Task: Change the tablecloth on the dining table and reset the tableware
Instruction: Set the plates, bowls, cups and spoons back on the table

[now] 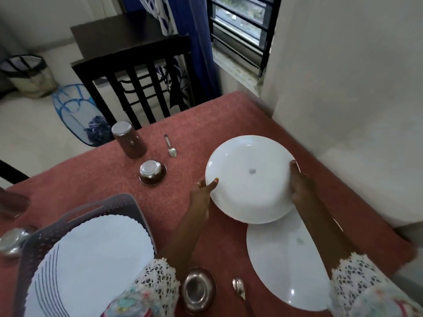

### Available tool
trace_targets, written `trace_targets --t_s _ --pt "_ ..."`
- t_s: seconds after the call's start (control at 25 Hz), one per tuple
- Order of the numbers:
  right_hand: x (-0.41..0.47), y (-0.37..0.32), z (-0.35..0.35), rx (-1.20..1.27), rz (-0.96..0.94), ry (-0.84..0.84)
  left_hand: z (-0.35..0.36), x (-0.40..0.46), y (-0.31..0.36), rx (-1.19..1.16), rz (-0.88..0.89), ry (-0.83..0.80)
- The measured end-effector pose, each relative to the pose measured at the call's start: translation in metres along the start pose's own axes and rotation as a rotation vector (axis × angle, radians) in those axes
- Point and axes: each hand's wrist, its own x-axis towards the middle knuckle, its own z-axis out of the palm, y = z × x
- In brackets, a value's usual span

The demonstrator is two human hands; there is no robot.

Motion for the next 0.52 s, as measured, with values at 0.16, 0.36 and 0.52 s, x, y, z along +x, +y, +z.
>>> trace_targets --t_s 0.16,0.36,0.52 --pt "0.014 -0.037 0.075 0.035 -0.089 -0.014 -0.011 0.061 0.044 -0.145 0.033 0.029" --pt "0.054 -0.07 0.142 0.027 -0.134 -0.03 -0.015 0.126 0.079 -0.179 0.038 0.111" --pt "0.084 -0.082 0.183 -0.078 -0.156 -0.028 -0.017 0.172 0.093 -0.145 0.032 0.2"
